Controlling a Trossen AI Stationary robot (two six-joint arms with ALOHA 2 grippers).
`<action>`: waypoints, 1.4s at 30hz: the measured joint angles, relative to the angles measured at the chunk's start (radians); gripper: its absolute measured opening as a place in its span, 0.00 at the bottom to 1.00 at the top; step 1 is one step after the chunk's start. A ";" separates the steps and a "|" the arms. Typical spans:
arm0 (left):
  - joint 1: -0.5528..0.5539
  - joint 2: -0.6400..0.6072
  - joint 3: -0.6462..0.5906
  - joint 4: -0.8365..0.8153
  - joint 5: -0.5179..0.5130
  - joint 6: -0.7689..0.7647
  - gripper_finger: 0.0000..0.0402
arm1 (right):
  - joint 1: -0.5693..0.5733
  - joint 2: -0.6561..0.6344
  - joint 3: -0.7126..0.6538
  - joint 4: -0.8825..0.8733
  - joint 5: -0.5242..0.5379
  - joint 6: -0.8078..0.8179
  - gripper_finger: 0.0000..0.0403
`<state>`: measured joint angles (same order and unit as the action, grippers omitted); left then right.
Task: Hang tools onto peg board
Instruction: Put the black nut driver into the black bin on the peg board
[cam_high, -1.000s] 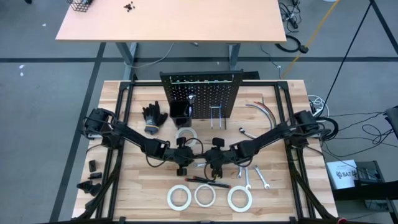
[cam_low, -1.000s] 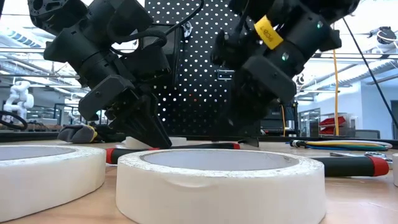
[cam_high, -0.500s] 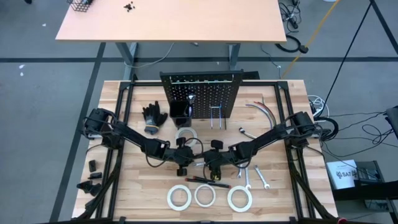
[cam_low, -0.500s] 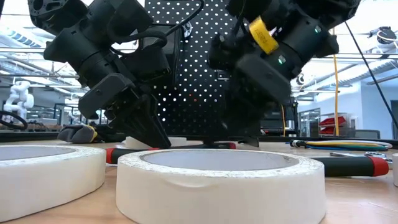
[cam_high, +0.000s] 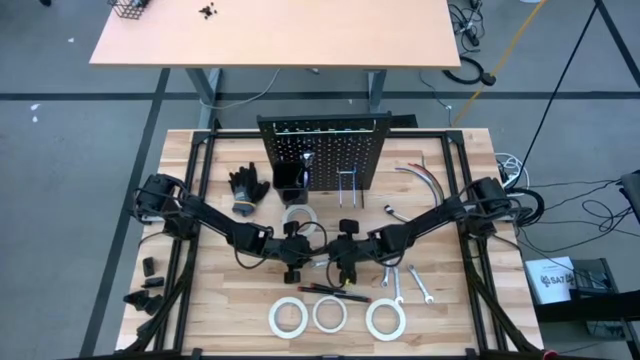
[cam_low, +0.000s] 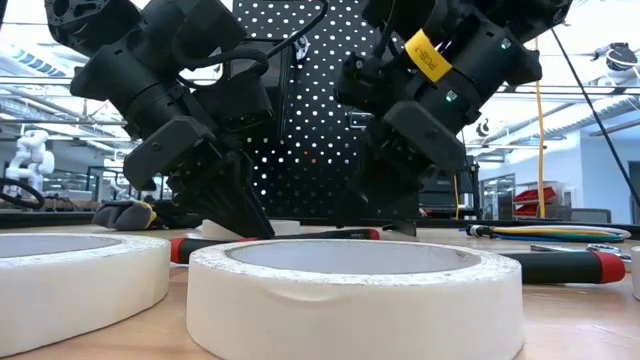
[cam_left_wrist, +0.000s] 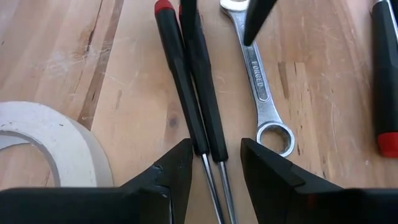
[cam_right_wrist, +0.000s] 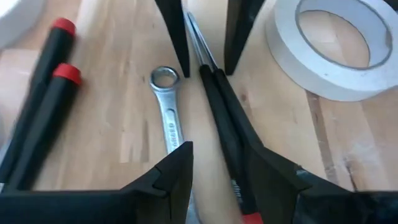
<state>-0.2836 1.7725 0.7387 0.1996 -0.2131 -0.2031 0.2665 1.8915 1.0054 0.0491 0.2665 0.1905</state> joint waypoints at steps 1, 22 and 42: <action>0.000 0.000 0.000 0.000 0.000 0.000 0.34 | -0.003 0.000 0.000 -0.006 0.000 -0.008 0.35; -0.006 0.000 0.000 0.002 0.027 -0.053 0.34 | 0.003 0.069 0.004 -0.011 -0.004 0.102 0.34; -0.008 -0.081 0.000 0.002 0.067 -0.072 0.34 | 0.003 0.076 0.002 -0.044 -0.101 0.216 0.10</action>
<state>-0.2913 1.6915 0.7391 0.2012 -0.1462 -0.2752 0.2695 1.9675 1.0073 0.0048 0.1659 0.4068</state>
